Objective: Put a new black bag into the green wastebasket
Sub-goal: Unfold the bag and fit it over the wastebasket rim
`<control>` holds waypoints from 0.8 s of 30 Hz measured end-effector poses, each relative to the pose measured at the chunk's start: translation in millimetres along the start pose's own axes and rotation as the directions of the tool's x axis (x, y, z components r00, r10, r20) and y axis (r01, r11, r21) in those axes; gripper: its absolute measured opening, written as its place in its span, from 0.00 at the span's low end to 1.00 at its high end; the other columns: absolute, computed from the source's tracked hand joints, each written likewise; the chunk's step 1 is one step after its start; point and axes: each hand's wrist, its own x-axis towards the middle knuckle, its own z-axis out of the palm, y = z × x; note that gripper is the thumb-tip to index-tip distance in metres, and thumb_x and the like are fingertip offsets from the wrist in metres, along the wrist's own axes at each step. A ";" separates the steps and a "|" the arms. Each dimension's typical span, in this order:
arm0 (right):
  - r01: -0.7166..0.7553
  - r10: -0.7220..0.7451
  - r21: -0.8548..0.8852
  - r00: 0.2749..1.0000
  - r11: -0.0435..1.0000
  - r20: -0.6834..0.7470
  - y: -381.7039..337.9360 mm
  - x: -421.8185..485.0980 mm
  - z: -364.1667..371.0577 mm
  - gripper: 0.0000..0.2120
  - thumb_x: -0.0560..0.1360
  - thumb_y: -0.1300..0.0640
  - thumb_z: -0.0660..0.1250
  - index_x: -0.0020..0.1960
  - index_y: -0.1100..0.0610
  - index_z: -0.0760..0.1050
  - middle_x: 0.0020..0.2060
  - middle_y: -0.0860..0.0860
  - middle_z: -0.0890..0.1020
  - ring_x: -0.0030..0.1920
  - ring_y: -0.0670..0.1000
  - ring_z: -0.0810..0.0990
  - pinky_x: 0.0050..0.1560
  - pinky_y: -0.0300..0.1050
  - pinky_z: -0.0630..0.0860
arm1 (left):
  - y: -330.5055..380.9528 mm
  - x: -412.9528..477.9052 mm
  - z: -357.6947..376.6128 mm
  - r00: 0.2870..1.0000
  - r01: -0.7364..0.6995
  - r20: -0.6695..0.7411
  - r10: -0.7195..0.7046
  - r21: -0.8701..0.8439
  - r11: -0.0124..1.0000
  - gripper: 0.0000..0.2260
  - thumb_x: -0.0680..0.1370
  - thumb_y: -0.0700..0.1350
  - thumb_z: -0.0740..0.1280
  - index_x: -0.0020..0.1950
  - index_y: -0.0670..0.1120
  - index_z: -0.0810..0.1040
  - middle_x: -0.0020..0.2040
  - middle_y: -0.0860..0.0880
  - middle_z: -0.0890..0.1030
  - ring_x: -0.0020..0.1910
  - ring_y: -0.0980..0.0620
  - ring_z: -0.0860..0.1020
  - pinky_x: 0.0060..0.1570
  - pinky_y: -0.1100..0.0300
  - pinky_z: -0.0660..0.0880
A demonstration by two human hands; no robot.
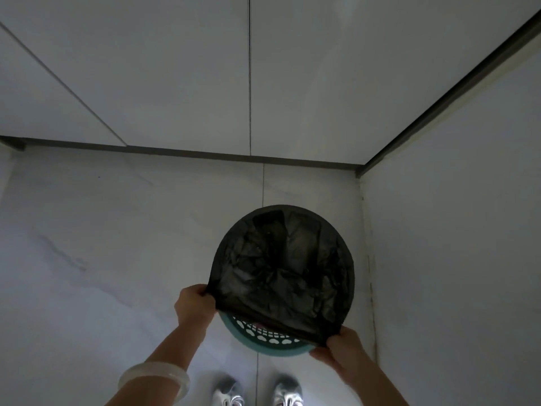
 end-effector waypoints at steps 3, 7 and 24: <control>0.119 -0.104 0.256 0.992 0.959 -0.071 16.6 3.6 13.2 0.10 0.76 0.72 0.58 0.45 0.66 0.78 0.32 0.61 0.83 0.30 0.53 0.82 0.29 0.39 0.81 | -6.1 -0.4 7.7 1.000 -0.015 0.012 0.015 0.005 1.000 0.12 0.70 0.31 0.60 0.28 0.41 0.75 0.27 0.42 0.76 0.30 0.45 0.72 0.36 0.59 0.68; 0.266 -0.285 -0.106 0.922 0.958 -0.261 31.5 18.9 30.0 0.09 0.74 0.69 0.60 0.38 0.65 0.77 0.27 0.58 0.79 0.29 0.55 0.77 0.29 0.43 0.78 | -14.3 -0.7 19.3 0.975 -0.193 0.120 0.184 0.064 0.979 0.04 0.71 0.32 0.63 0.38 0.35 0.77 0.35 0.38 0.82 0.37 0.40 0.80 0.42 0.51 0.80; 0.100 -0.097 0.013 0.985 0.995 -0.142 -33.8 -24.7 6.1 0.16 0.77 0.58 0.63 0.64 0.58 0.72 0.57 0.58 0.79 0.57 0.59 0.77 0.58 0.55 0.73 | 17.8 -20.4 -16.5 0.974 0.070 0.227 0.005 -0.320 0.945 0.19 0.81 0.45 0.56 0.71 0.41 0.65 0.65 0.37 0.75 0.61 0.36 0.75 0.63 0.42 0.72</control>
